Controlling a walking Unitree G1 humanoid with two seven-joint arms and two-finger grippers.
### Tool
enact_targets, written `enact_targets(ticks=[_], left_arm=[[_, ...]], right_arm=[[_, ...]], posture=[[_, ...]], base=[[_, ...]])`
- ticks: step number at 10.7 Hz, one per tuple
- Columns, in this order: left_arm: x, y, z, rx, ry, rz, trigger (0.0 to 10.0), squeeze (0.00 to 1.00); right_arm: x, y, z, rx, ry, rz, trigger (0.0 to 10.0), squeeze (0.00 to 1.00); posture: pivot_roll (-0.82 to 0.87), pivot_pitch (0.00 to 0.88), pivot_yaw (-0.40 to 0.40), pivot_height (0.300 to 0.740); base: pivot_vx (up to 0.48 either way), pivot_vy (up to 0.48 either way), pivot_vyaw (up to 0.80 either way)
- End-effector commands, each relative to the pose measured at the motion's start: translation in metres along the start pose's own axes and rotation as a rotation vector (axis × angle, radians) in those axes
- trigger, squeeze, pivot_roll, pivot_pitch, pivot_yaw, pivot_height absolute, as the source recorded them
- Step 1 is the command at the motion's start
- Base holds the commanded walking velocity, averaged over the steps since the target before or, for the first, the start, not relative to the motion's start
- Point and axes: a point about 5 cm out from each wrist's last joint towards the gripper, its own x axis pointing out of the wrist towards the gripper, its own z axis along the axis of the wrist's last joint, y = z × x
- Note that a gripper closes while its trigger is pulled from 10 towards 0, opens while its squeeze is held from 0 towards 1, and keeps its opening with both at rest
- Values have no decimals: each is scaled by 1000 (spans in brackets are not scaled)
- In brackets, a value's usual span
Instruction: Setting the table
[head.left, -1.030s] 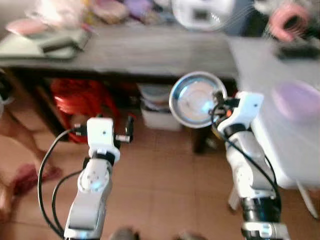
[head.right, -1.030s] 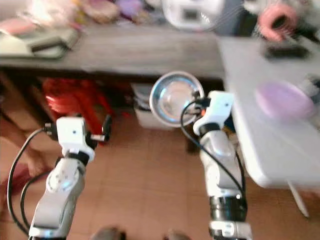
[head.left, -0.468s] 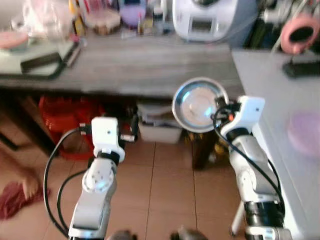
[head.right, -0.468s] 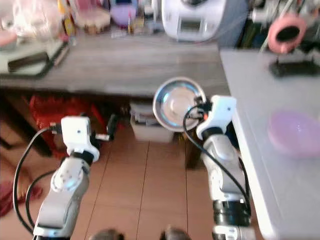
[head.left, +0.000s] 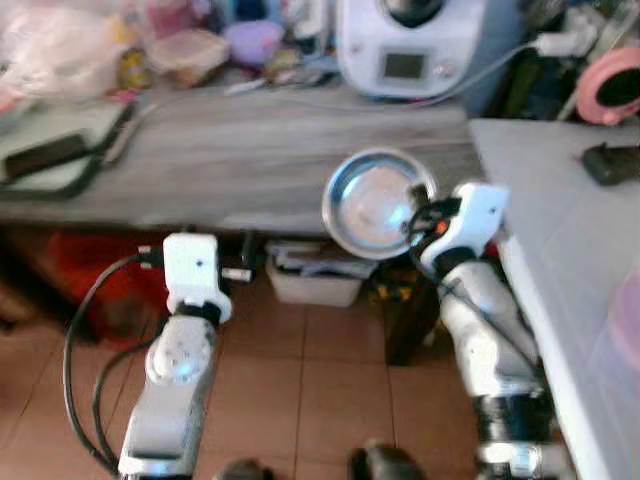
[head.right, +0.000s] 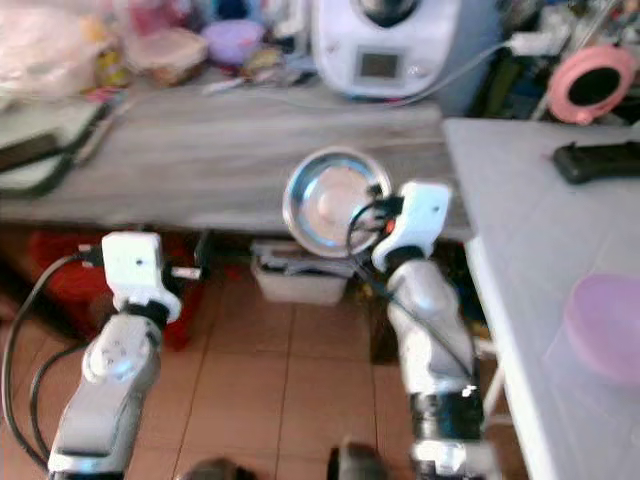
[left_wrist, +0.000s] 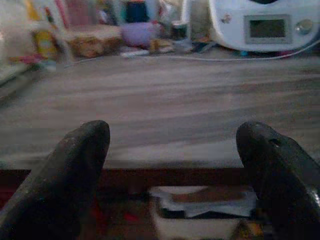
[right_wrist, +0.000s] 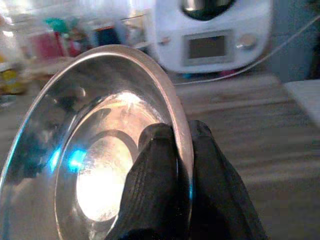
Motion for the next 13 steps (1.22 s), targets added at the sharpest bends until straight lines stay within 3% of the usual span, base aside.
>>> enact_targets(ticks=[1,3,5,8,12,13], left_arm=[[-2,-1,3,29,-8,-15,10000,0],[-1,1,4,30,-17,-1,10000,0],[0,12,9,52,-28,59,10000,0],[-9,22,8,66,-10,113,10000,0],[-16,13,5,51,23,66,10000,0],[-17,14,5,54,29,64,10000,0]], right_arm=[[6,-3,5,11,-6,-35,10000,0],[8,-4,-9,86,81,-60,10000,0],[9,6,-16,174,129,-3,10000,0],[16,6,-20,265,175,-63,10000,0],[45,21,-24,321,276,-58,10000,0],[50,24,-25,292,295,-65,10000,0]], posture=[[48,83,11,740],[51,87,11,740],[59,122,16,740],[74,171,15,740],[89,191,26,740],[96,192,27,740]], base=[[461,0,0],[356,0,0],[0,0,0],[0,0,0],[0,0,0],[0,0,0]])
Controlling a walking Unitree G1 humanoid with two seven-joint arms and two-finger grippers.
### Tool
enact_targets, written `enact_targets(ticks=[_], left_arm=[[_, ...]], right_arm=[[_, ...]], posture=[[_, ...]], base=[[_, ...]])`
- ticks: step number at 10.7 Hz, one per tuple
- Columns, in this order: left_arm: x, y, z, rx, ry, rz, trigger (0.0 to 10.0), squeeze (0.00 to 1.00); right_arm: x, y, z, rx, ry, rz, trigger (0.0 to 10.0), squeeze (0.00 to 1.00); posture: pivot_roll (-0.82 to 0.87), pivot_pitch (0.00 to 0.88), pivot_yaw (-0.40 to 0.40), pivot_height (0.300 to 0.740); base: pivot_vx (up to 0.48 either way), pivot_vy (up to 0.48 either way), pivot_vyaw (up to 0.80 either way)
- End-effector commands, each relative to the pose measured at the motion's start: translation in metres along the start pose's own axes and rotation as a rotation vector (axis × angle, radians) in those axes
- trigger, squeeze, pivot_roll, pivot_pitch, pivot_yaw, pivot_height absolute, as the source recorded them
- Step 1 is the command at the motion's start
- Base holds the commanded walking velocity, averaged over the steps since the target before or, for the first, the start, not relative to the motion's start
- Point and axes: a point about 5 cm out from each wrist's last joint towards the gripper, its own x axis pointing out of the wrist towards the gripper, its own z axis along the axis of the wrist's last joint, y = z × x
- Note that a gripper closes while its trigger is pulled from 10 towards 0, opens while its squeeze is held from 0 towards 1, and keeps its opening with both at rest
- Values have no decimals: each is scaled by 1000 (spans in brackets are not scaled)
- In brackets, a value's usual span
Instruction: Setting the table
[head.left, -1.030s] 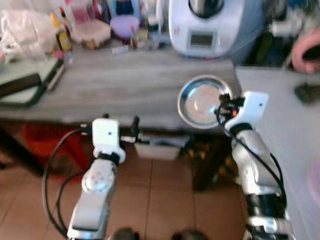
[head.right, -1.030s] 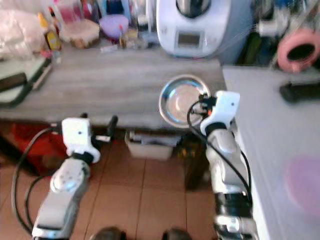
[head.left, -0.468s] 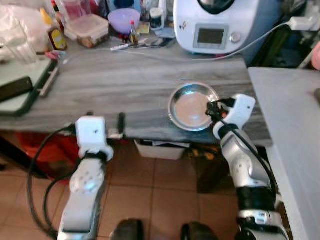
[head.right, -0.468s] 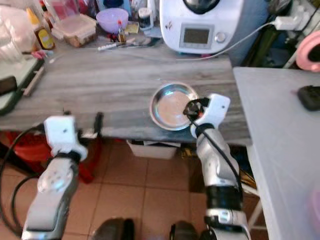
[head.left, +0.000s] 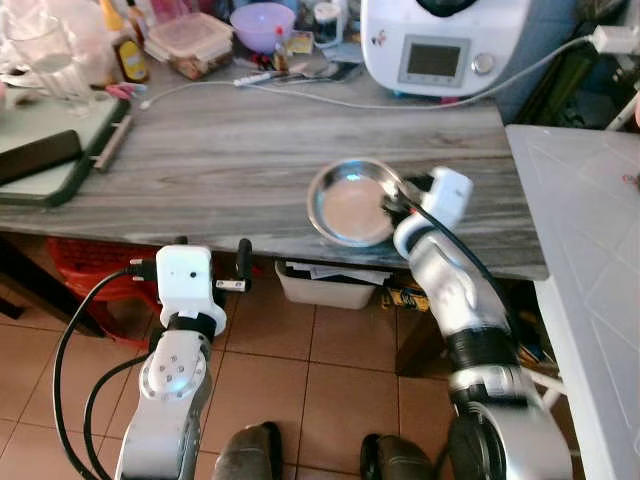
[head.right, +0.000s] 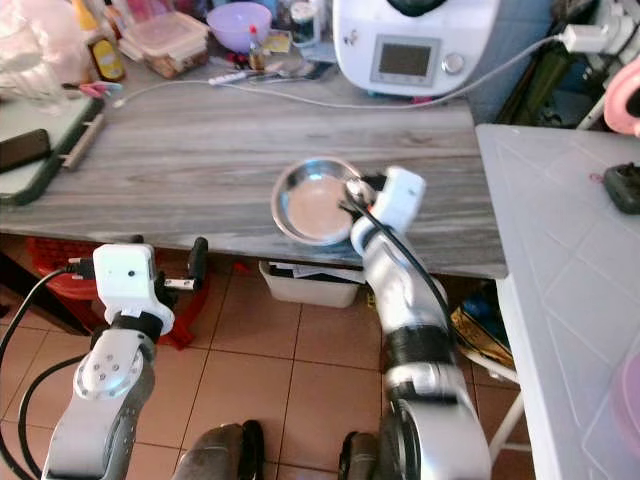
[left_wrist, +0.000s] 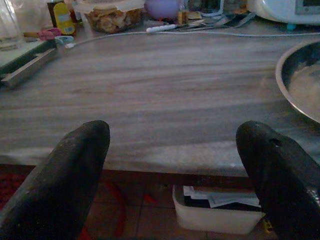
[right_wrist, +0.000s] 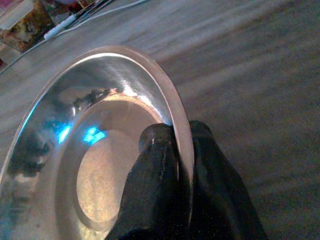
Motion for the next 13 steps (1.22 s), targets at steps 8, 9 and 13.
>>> enact_targets(ticks=[8,9,13], left_arm=[[-5,0,3,19,20,-19,10000,0],[-4,-1,2,14,22,-22,10000,0],[-1,-2,3,11,16,-21,10000,0]], right_arm=[[25,34,-12,99,126,91,10000,1000],[23,34,-14,91,142,109,10000,1000],[18,25,-16,80,158,113,10000,1000]], posture=[[119,192,22,740],[113,189,20,740],[100,187,15,740]], base=[[0,0,0],[0,0,0],[0,0,0]])
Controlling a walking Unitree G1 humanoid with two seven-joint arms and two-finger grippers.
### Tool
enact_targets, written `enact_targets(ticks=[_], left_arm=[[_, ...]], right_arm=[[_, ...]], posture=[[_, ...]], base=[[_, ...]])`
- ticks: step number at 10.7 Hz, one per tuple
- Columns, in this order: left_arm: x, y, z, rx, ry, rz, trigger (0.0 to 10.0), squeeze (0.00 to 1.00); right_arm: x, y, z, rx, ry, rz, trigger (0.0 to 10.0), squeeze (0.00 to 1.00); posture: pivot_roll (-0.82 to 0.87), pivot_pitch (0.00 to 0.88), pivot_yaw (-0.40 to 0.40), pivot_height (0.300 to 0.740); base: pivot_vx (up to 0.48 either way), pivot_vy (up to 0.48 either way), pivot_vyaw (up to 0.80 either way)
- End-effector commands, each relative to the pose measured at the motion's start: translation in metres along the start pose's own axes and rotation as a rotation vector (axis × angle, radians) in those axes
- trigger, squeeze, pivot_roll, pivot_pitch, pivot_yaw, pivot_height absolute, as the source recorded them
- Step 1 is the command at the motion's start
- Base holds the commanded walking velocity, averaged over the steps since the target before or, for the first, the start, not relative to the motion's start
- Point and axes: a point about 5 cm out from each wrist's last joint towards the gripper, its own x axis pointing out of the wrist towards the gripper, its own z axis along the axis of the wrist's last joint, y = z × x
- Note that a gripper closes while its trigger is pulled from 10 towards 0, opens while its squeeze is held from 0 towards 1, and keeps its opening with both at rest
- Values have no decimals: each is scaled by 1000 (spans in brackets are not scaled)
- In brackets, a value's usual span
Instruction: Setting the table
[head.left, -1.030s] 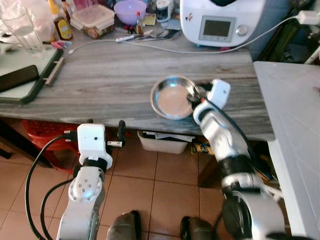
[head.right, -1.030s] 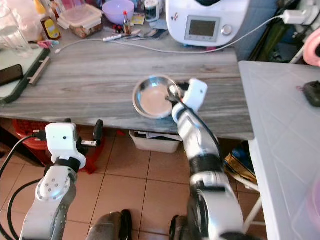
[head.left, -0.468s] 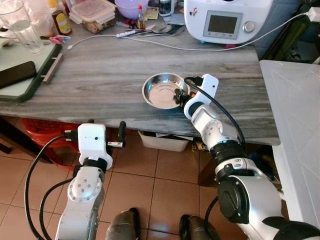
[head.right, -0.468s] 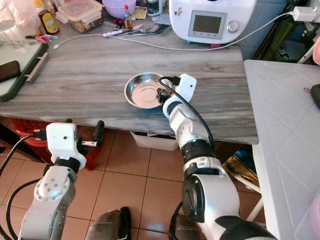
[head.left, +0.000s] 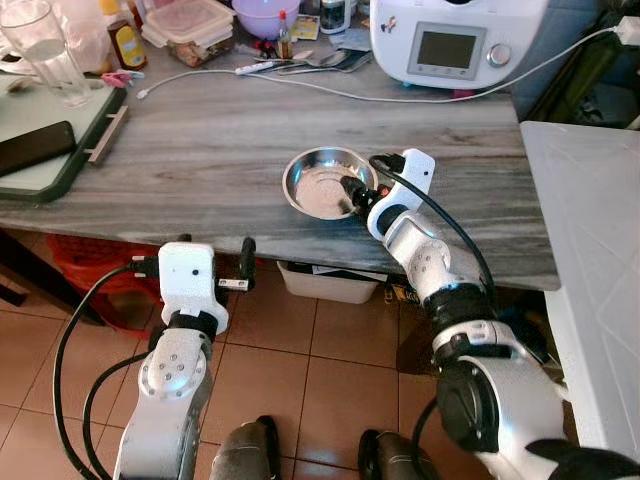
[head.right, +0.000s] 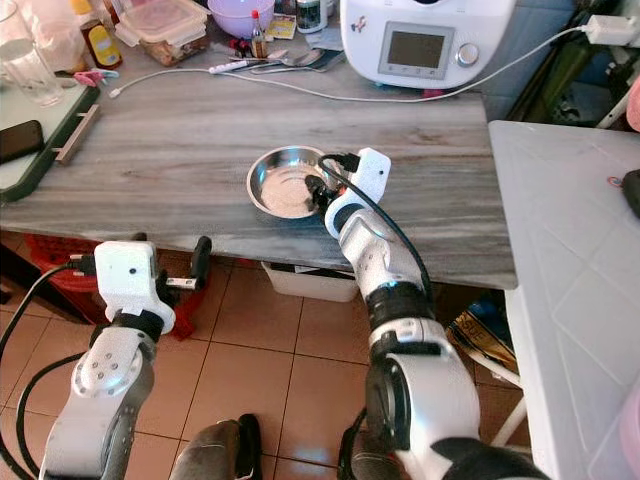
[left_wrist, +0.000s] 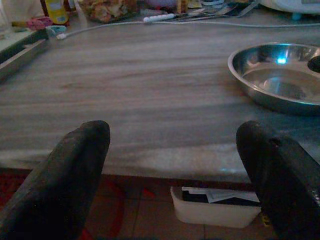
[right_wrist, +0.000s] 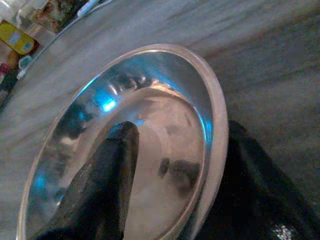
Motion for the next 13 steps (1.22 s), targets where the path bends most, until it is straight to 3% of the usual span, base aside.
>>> enact_targets(ticks=[1,4,7,8,9,11,13], left_arm=[[0,2,-2,9,10,12,10000,0],[0,2,-4,-11,11,18,10000,0],[-1,0,-3,-22,2,6,10000,0],[-2,1,-2,-25,-1,7,10000,0],[-6,5,-6,-32,14,15,10000,0],[-4,7,-13,-28,40,20,10000,0],[-2,6,-11,-31,28,21,10000,0]], right_arm=[[-6,-6,-6,-37,5,-7,10000,1000],[-26,-1,8,-283,-143,57,10000,1000],[-57,-18,21,-310,-290,-79,10000,1000],[-68,-19,26,-405,-344,-77,10000,0],[-82,-22,28,-544,-385,-108,10000,0],[-93,-38,16,-589,-346,-174,10000,0],[-95,-36,12,-609,-334,-159,10000,0]], posture=[[99,187,13,740],[93,181,7,740],[86,177,10,740],[84,171,11,740],[68,148,14,740],[54,127,18,740],[51,122,14,740]], base=[[0,0,0],[0,0,0],[0,0,0],[0,0,0],[0,0,0],[-154,0,0],[-368,0,0]])
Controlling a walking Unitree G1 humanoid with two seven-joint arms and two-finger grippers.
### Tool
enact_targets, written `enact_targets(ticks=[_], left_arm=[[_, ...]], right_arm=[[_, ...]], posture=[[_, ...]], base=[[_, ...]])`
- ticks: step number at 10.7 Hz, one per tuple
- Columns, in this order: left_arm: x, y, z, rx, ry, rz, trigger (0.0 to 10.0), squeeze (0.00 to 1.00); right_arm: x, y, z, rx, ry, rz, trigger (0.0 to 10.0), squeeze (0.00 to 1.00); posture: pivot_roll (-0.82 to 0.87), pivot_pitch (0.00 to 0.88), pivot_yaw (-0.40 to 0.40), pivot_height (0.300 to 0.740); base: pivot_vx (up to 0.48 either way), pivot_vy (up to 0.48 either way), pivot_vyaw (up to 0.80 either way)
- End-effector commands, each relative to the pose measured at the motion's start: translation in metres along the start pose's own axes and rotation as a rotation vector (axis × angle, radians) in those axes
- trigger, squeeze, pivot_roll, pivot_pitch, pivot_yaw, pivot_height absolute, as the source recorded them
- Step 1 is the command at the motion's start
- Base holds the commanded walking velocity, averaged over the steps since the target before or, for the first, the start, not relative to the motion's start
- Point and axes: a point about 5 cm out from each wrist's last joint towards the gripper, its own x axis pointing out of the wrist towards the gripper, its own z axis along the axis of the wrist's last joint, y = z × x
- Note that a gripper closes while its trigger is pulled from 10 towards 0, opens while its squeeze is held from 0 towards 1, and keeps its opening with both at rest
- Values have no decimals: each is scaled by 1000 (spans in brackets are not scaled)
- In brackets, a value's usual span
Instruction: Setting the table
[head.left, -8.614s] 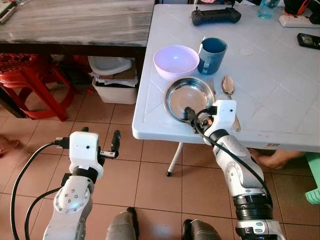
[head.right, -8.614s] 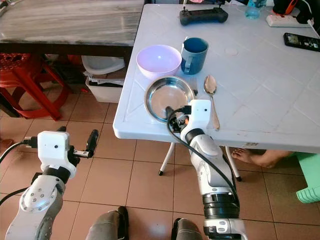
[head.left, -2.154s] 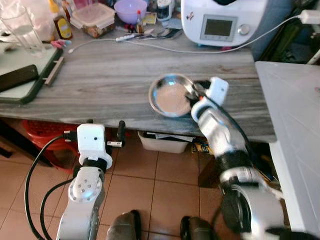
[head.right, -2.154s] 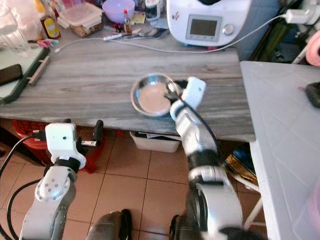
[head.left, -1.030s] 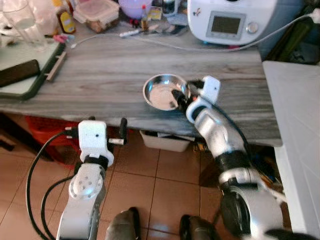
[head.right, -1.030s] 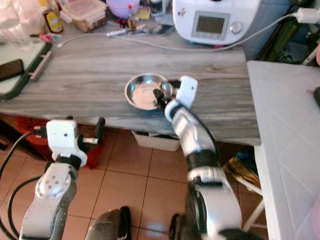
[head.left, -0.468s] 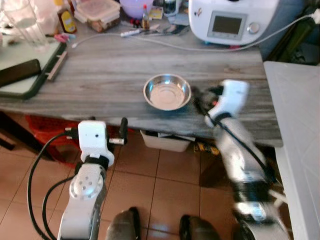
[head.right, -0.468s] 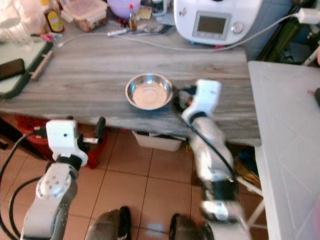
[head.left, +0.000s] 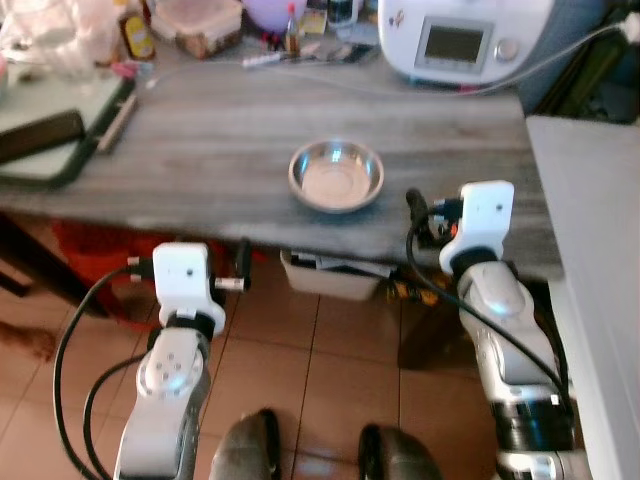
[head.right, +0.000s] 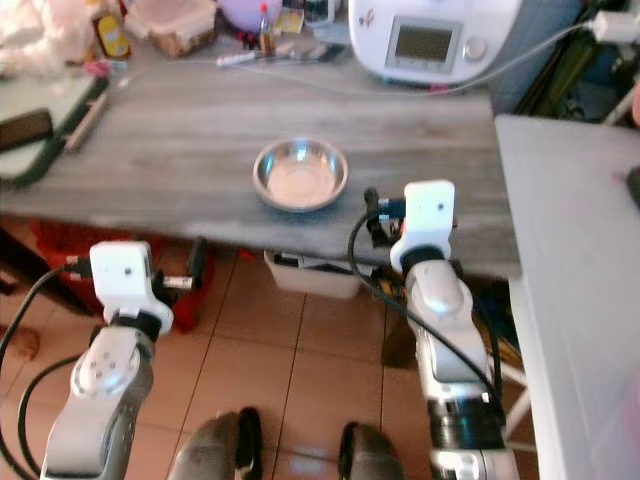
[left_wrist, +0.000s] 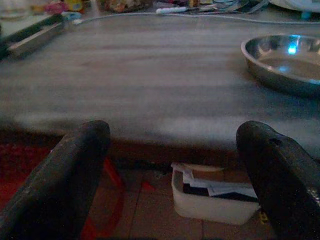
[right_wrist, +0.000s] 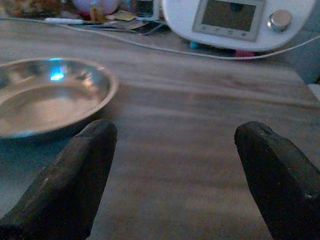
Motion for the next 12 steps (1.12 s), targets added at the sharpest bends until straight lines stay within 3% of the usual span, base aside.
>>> enact_targets(ticks=[1,6,10,12], left_arm=[[-3,2,-4,0,16,10,10000,0],[0,2,-4,9,12,11,10000,0],[-2,-2,1,-4,-25,-40,10000,0],[-5,-2,0,-19,-21,-53,10000,0]], right_arm=[[-2,6,7,9,-30,23,10000,0],[-1,5,5,20,-22,3,10000,0],[-1,4,6,20,-24,-13,10000,0],[-4,2,7,-9,-49,-23,10000,0]], posture=[[53,123,10,740],[52,117,10,740],[54,119,12,740],[55,114,10,740]], base=[[-368,0,0],[-362,0,0],[0,0,-153],[0,-435,0]])
